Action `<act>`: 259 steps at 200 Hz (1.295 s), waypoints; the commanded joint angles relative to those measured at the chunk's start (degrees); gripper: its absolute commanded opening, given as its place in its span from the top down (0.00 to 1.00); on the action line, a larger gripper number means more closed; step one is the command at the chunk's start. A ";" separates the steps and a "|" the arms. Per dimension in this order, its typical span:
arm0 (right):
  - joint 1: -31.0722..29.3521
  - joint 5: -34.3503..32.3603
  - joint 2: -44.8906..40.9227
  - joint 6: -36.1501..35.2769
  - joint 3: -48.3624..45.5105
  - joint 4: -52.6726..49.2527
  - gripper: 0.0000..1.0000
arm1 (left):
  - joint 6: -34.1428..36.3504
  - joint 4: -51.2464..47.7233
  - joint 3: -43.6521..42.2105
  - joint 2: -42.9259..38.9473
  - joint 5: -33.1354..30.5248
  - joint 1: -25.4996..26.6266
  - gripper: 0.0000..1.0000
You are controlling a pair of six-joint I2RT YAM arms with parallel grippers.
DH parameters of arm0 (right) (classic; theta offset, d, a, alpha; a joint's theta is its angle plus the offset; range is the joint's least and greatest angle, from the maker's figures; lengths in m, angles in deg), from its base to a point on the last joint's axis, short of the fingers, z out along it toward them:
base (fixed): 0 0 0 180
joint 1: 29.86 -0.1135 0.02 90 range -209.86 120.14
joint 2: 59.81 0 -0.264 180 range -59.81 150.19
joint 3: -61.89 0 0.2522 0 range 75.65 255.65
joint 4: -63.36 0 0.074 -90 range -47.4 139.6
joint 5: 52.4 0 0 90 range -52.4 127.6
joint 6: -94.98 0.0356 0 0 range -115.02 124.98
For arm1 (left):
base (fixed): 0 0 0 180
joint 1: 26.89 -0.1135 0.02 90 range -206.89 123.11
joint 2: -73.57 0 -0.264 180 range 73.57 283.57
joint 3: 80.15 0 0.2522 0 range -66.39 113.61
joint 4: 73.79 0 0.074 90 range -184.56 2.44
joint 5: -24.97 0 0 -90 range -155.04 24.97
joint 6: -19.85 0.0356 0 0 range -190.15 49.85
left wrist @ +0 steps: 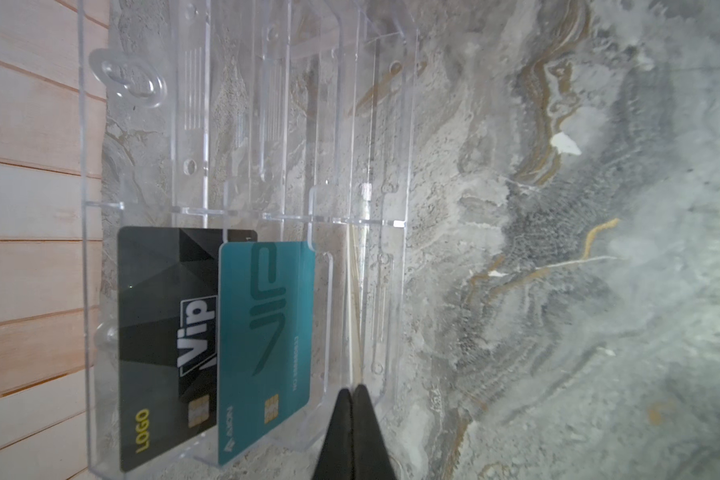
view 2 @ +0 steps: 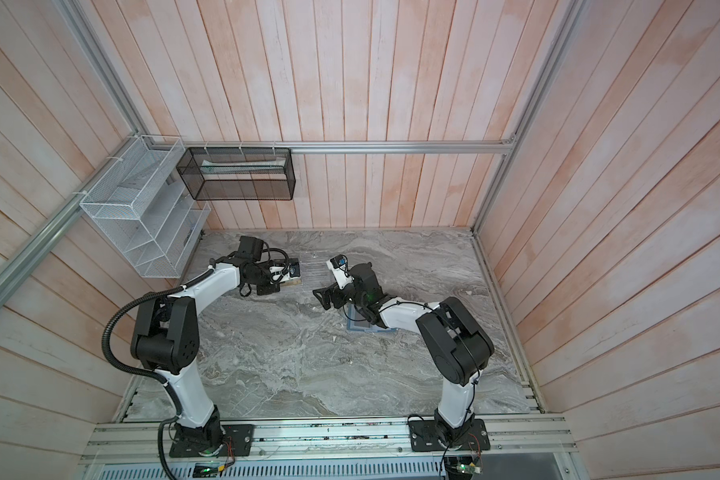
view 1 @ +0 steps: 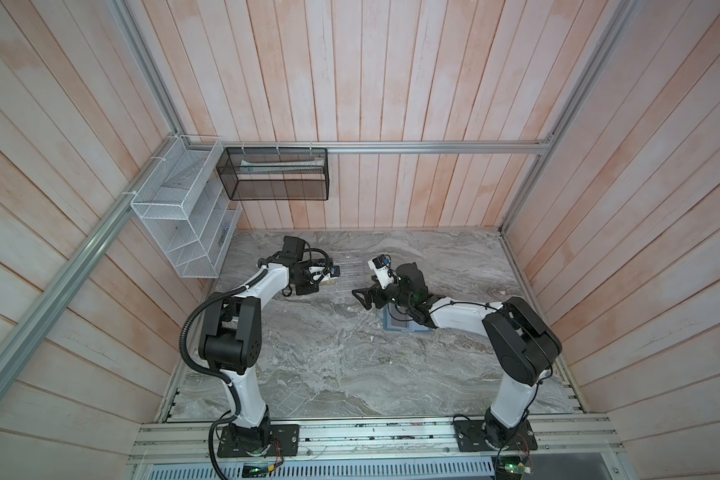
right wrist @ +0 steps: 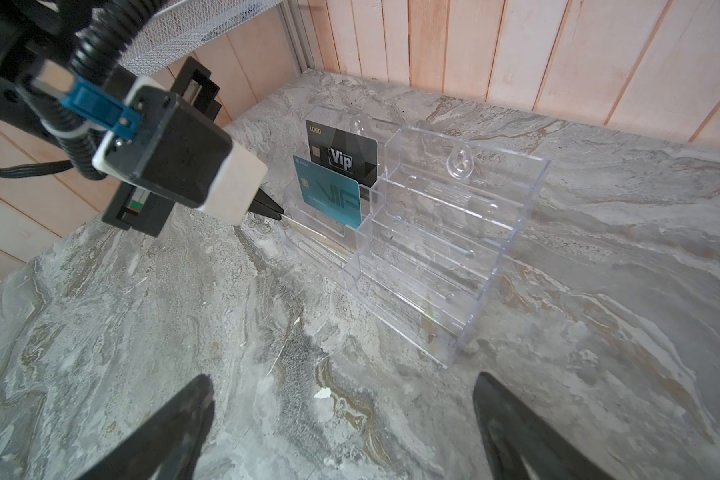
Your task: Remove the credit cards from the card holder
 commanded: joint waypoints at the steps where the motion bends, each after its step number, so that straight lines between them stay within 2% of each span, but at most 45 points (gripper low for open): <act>1: -0.36 0.55 1.29 0.65 0.53 0.57 0.02 | 1.60 0.69 -0.78 0.51 1.21 -0.61 1.00; 96: -0.35 0.68 1.74 0.76 0.59 1.39 0.02 | 2.38 0.45 -2.12 0.42 2.86 -1.13 1.00; 259: -0.34 0.85 1.68 0.81 -1.07 3.05 0.02 | 2.12 2.66 -2.07 2.29 0.55 -0.63 1.00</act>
